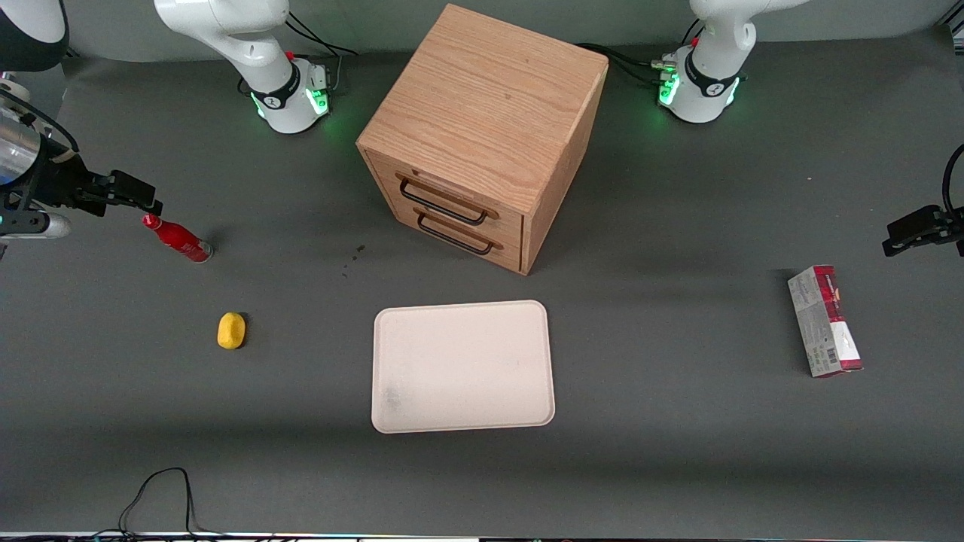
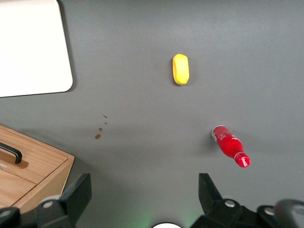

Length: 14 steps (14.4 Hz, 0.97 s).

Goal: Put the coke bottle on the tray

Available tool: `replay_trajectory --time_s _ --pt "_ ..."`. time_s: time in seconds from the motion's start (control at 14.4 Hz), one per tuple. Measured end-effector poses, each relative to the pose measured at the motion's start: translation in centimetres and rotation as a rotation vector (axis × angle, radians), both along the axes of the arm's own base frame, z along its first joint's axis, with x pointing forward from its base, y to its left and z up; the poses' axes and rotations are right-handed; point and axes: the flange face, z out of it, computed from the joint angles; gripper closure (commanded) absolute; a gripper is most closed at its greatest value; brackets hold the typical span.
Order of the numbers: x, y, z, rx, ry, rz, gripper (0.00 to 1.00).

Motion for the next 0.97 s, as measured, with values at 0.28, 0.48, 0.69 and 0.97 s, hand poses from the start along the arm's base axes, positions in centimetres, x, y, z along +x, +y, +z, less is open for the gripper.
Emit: replay_trajectory --time_s 0.28,0.48,0.69,0.97 --pt "0.1 0.0 0.6 0.0 0.016 0.001 0.0" --pt "0.5 0.1 1.2 0.0 0.036 0.004 0.0" --pt "0.8 0.1 1.0 0.0 0.053 0.004 0.0" --pt "0.7 0.0 1.1 0.0 0.064 0.004 0.0"
